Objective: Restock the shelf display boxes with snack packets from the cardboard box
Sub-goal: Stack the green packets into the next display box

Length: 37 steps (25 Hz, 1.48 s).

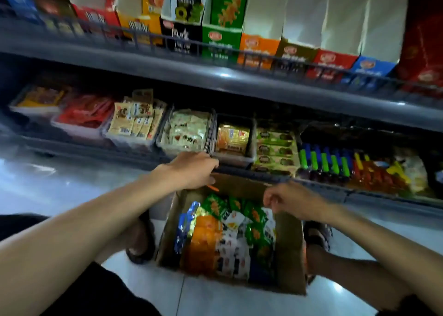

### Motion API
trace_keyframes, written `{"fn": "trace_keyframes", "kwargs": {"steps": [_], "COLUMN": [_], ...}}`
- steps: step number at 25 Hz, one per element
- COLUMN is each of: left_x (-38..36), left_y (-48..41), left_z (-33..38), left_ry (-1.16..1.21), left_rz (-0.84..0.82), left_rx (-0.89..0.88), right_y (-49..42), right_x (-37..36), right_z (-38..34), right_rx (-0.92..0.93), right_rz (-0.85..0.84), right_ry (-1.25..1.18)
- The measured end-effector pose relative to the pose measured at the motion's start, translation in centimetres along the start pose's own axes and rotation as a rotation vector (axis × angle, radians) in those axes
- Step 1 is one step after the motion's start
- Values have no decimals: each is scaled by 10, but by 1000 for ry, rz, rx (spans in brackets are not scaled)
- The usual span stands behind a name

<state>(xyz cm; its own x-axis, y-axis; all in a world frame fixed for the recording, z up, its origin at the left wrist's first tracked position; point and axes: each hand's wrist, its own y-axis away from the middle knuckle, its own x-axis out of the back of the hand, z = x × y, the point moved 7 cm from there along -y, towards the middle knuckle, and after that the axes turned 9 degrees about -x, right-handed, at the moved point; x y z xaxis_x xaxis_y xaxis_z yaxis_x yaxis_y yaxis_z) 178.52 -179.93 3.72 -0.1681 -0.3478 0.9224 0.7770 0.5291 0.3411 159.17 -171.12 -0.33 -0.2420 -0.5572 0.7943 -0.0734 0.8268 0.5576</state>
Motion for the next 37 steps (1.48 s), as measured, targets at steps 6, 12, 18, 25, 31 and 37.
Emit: {"fn": "trace_keyframes", "kwargs": {"steps": [6, 12, 18, 25, 31, 37], "left_x": [-93, -166, -169, -169, -168, -169], "left_y": [1, -3, -12, -13, -13, -13], "left_z": [-42, -66, -70, -66, -65, -65], "left_ry": [11, 169, 81, 87, 73, 78], "left_rz": [-116, -164, -187, -169, -175, -177], "left_rx": [296, 471, 392, 388, 391, 400], "right_y": [-48, -81, -91, -101, -98, -99], "right_x": [-150, -243, -255, -243, -239, -217], "right_z": [73, 81, 89, 81, 83, 88], "right_rx": [-77, 6, -21, -4, 11, -66], "right_rz": [-291, -228, -303, -264, -245, -275], "right_ry": [284, 542, 685, 662, 714, 758]}}
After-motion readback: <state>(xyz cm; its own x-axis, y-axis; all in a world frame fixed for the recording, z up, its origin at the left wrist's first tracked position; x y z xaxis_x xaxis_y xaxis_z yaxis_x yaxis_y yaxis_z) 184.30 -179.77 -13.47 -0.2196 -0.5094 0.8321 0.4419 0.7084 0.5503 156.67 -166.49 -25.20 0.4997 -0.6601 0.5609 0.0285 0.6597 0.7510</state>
